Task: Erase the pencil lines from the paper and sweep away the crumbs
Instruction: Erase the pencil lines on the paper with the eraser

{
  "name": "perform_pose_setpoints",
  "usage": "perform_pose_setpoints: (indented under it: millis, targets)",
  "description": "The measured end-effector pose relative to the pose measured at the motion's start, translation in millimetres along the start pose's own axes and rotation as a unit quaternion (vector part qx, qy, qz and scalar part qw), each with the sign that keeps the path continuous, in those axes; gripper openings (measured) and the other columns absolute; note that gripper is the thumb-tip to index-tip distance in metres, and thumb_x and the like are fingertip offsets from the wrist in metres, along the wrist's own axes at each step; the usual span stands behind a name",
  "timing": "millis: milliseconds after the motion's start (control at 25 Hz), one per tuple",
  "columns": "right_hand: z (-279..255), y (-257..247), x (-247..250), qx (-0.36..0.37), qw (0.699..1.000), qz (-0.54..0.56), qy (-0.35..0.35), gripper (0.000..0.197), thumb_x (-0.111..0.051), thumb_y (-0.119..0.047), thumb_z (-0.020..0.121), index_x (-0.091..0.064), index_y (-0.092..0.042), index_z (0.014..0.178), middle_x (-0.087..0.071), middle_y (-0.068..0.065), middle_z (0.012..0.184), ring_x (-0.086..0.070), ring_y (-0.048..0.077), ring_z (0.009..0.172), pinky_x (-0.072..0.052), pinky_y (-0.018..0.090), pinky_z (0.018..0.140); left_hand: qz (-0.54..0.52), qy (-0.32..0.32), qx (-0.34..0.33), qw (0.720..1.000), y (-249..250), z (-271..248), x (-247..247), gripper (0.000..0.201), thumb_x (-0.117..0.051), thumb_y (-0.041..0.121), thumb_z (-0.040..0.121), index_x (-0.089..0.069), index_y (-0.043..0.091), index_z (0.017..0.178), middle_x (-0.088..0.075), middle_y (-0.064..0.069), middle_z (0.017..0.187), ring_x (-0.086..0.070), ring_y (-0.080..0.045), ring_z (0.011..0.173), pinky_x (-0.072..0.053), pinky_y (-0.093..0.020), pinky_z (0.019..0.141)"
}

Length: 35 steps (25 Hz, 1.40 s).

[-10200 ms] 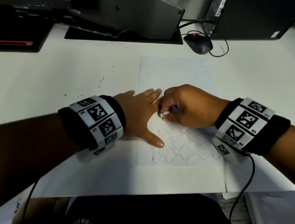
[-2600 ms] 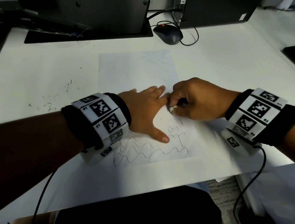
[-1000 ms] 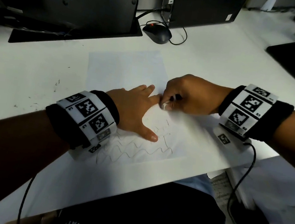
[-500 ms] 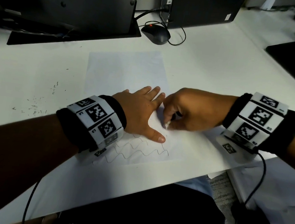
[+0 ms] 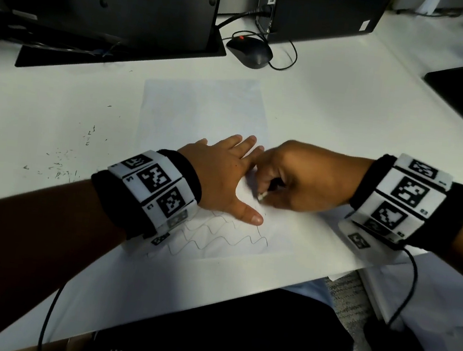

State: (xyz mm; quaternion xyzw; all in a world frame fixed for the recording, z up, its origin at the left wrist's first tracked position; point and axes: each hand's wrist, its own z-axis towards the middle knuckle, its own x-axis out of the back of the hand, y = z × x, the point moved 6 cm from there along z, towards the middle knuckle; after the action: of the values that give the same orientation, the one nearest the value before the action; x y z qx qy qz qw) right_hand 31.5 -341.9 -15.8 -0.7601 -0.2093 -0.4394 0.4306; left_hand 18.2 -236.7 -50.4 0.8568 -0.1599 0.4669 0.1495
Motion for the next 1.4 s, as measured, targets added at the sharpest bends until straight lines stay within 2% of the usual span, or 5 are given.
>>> perform_pose_setpoints:
  millis: [520,800,1040,1240,1400]
  targets:
    - [28,40,9,-0.197,0.979,-0.039,0.026,0.025,-0.044,-0.025,0.094,-0.03,-0.024,0.073,-0.046,0.0,0.081,-0.042,0.02,0.07,-0.032,0.031,0.057,0.117,0.089,-0.002,0.989,41,-24,16,0.083,-0.038,0.071,0.092,-0.038,0.007,0.145,-0.036,-0.014,0.152,-0.035,-0.025,0.138,-0.043,-0.038,0.087]
    - [31,42,7,-0.192,0.979,-0.069,0.001,0.027,-0.042,-0.028,0.095,-0.027,-0.027,0.072,-0.045,0.002,0.085,-0.044,0.021,0.069,-0.034,0.033,0.062,0.035,-0.055,0.075,0.995,63,-50,-30,0.126,-0.039,0.087,0.079,0.02,0.003,0.153,0.025,-0.018,0.161,0.017,-0.033,0.151,-0.019,-0.053,0.118]
    - [29,40,6,-0.217,0.971,-0.096,-0.012,0.016,-0.041,-0.031,0.097,-0.031,-0.021,0.089,-0.042,0.005,0.098,-0.045,0.025,0.075,-0.037,0.036,0.071,0.082,-0.046,0.216,0.972,-7,-101,-8,0.107,-0.028,0.091,0.076,-0.046,0.006,0.138,-0.042,-0.02,0.146,-0.044,-0.033,0.132,-0.039,-0.041,0.1]
    - [31,39,6,-0.215,0.971,-0.098,-0.022,0.018,-0.043,-0.029,0.097,-0.03,-0.024,0.085,-0.042,0.004,0.096,-0.045,0.023,0.075,-0.036,0.035,0.071,0.032,-0.032,0.004,0.999,44,-67,-23,0.114,-0.033,0.086,0.081,0.008,0.013,0.157,0.016,-0.005,0.165,0.011,-0.02,0.152,-0.008,-0.054,0.121]
    - [30,42,6,-0.223,0.97,-0.092,-0.023,0.029,-0.042,-0.03,0.096,-0.025,-0.029,0.073,-0.039,-0.001,0.09,-0.043,0.022,0.072,-0.036,0.035,0.07,0.09,-0.06,0.214,0.971,-8,-87,-23,0.127,-0.028,0.093,0.073,-0.007,-0.003,0.154,-0.008,-0.022,0.162,-0.018,-0.034,0.147,-0.022,-0.051,0.116]
